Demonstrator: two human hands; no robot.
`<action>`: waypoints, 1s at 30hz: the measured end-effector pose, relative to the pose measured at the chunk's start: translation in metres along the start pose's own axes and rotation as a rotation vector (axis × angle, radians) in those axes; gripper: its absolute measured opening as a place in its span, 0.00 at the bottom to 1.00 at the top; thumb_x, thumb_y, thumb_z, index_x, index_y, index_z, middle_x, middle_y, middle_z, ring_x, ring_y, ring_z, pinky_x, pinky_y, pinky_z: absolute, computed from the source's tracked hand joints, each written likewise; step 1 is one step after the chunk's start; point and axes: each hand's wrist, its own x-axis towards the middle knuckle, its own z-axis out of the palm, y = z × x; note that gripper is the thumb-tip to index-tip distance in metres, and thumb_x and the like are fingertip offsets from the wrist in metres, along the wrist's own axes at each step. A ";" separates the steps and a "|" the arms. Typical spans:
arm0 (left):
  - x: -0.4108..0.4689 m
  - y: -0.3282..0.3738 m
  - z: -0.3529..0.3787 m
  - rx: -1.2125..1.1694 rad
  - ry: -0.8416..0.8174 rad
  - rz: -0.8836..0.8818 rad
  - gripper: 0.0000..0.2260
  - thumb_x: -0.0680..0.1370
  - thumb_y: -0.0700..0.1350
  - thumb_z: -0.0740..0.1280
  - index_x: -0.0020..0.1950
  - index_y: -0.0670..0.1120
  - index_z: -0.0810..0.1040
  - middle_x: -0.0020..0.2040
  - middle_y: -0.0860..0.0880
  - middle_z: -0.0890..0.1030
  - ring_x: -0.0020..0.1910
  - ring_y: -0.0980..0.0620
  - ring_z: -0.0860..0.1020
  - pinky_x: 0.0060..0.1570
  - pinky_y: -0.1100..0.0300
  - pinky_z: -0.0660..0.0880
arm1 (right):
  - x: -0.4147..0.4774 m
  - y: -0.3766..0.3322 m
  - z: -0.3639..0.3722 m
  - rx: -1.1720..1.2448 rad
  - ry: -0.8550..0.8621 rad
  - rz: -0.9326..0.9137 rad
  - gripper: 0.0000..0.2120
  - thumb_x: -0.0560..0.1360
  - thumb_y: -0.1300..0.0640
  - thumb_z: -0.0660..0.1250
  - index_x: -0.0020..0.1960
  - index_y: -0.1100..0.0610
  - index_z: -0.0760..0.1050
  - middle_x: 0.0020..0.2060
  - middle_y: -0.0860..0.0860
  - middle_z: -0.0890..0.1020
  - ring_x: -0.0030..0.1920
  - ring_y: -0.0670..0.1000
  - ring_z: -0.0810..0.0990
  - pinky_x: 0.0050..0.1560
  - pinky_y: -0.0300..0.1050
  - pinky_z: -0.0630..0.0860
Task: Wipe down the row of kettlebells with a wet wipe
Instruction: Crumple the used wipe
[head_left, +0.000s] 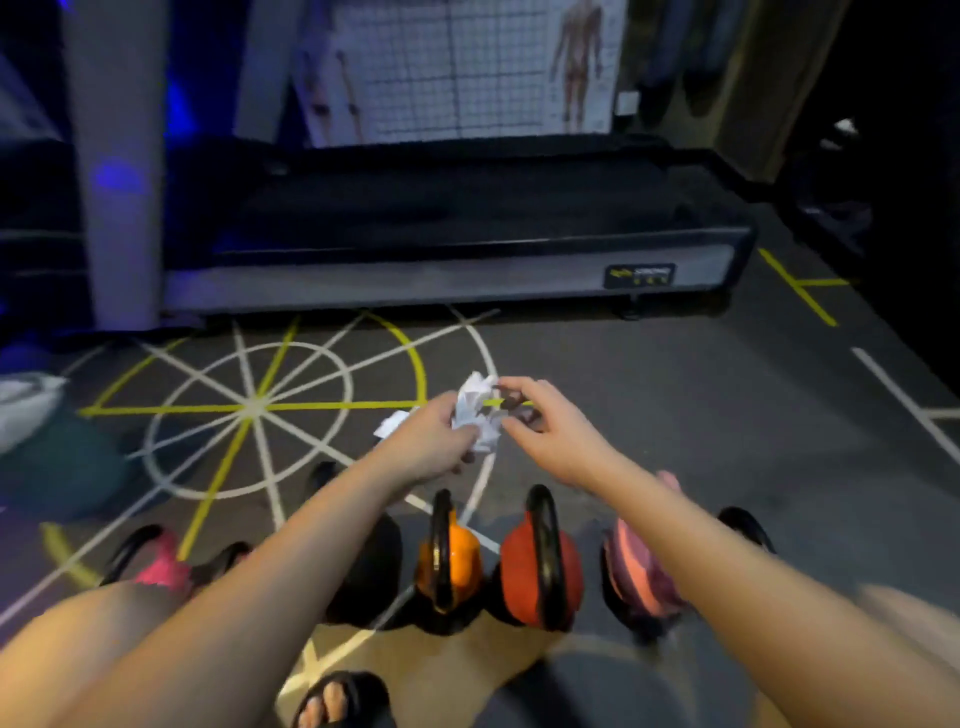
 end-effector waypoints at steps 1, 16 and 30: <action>-0.009 -0.005 -0.030 -0.014 0.069 -0.028 0.07 0.77 0.43 0.67 0.55 0.48 0.75 0.47 0.47 0.84 0.40 0.51 0.83 0.43 0.54 0.83 | 0.007 -0.023 0.015 0.015 -0.069 -0.064 0.21 0.78 0.61 0.67 0.69 0.48 0.72 0.53 0.50 0.75 0.41 0.47 0.77 0.51 0.49 0.79; -0.122 -0.175 -0.282 -0.468 0.736 -0.331 0.13 0.79 0.46 0.72 0.34 0.47 0.78 0.34 0.43 0.82 0.34 0.47 0.78 0.37 0.54 0.75 | 0.127 -0.241 0.302 0.131 -0.414 -0.239 0.09 0.76 0.58 0.73 0.55 0.52 0.83 0.38 0.46 0.83 0.36 0.45 0.79 0.39 0.42 0.77; -0.109 -0.295 -0.388 -0.529 1.306 -0.573 0.12 0.80 0.40 0.61 0.63 0.48 0.73 0.57 0.46 0.78 0.56 0.44 0.77 0.50 0.55 0.72 | 0.271 -0.338 0.541 0.130 -0.424 0.106 0.08 0.68 0.62 0.76 0.43 0.54 0.79 0.39 0.56 0.84 0.37 0.54 0.84 0.47 0.59 0.83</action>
